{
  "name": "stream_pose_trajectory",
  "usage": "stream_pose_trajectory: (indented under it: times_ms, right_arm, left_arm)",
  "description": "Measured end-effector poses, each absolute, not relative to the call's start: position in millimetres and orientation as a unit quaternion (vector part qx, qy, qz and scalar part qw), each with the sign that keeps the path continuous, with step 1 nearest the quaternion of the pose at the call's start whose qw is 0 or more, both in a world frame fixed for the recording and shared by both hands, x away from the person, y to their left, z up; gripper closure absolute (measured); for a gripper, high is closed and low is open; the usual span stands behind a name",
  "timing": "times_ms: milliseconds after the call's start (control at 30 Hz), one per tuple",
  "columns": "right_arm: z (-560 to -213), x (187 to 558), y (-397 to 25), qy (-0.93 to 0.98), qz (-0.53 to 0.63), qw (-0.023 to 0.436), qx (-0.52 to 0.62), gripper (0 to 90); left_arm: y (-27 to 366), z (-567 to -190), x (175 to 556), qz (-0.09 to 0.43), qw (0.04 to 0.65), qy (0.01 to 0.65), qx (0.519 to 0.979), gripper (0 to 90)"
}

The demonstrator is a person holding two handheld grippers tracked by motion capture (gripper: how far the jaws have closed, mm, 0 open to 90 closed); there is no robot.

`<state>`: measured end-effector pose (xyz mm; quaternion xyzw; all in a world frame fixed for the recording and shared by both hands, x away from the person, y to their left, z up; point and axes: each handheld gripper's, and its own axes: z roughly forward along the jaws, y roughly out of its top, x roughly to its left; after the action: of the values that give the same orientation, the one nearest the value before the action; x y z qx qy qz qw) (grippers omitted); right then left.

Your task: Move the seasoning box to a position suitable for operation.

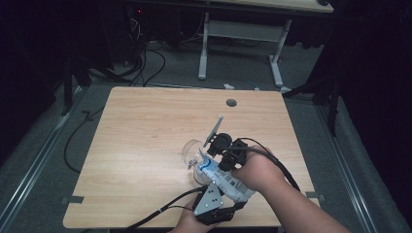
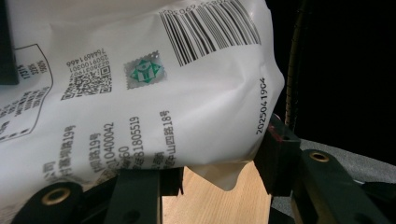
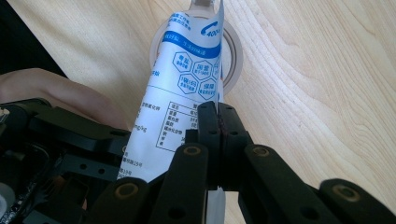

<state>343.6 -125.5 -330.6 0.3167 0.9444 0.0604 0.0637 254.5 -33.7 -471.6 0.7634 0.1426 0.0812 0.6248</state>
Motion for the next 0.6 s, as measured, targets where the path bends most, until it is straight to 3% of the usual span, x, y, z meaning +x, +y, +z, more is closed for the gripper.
stream_pose_trajectory:
  times_ms: [600]
  right_arm:
    - [-330.4,342.8,-125.7,0.944,0.059,0.064,0.317,90.0]
  left_arm:
    - [-34.3,-471.3,253.5,0.082,0.625,0.141,0.763,58.3]
